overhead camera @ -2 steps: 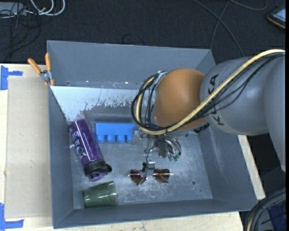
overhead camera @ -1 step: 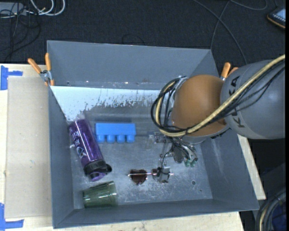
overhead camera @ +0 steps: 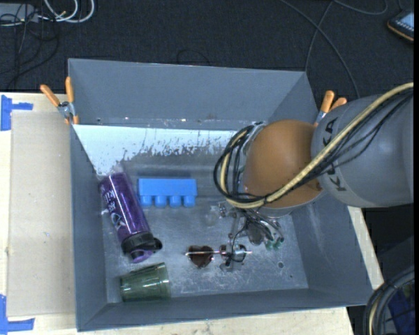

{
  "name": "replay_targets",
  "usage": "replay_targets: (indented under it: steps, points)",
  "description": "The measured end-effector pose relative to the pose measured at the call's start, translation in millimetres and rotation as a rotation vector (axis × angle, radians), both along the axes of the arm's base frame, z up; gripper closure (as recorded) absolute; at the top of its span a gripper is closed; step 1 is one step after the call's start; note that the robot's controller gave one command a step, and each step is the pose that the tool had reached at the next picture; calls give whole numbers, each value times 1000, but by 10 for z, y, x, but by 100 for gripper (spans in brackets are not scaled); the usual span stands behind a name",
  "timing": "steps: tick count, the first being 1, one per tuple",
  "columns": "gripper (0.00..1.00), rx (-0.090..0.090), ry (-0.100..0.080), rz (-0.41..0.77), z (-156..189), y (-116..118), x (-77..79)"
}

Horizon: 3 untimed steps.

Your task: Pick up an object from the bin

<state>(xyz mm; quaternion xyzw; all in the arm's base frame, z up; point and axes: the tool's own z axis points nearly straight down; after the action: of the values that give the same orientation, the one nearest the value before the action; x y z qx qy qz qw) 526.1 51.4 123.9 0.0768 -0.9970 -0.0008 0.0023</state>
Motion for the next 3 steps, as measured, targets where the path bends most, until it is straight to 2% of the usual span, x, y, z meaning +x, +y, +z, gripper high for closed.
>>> replay_targets:
  steps: [1,2,3]
  points:
    - [0,1,-3,-89,-575,105,-121]
    - [100,2,-7,-53,-544,231,-115]
    - [100,2,-6,-54,-544,231,-115]
